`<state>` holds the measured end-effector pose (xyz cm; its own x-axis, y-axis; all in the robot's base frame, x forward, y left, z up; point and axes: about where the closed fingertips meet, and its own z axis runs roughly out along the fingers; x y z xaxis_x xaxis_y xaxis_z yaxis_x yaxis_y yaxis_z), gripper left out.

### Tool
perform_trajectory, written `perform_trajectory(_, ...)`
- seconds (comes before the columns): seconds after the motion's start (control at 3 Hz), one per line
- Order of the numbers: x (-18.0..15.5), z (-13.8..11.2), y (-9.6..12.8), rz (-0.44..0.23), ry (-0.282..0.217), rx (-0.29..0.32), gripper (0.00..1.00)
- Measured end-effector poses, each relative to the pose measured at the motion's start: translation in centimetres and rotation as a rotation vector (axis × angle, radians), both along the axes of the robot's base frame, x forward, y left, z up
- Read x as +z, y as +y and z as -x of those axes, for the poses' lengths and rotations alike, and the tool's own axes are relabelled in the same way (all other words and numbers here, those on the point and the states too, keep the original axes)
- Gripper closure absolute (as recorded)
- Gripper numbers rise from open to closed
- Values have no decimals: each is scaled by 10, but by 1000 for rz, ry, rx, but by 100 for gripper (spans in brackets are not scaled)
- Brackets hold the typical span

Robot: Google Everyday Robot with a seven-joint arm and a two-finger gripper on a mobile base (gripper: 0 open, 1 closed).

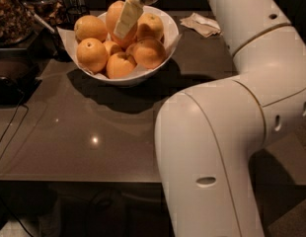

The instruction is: Pick orange from white bowl

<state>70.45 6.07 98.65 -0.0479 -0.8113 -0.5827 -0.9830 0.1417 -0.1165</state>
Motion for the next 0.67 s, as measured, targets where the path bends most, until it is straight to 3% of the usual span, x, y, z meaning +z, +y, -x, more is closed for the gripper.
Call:
perform_trajectory(0.33, 17, 20, -7, -85, -31, 58, 100)
perform_trajectory(0.67, 12, 20, -3, -83, -25, 63, 100)
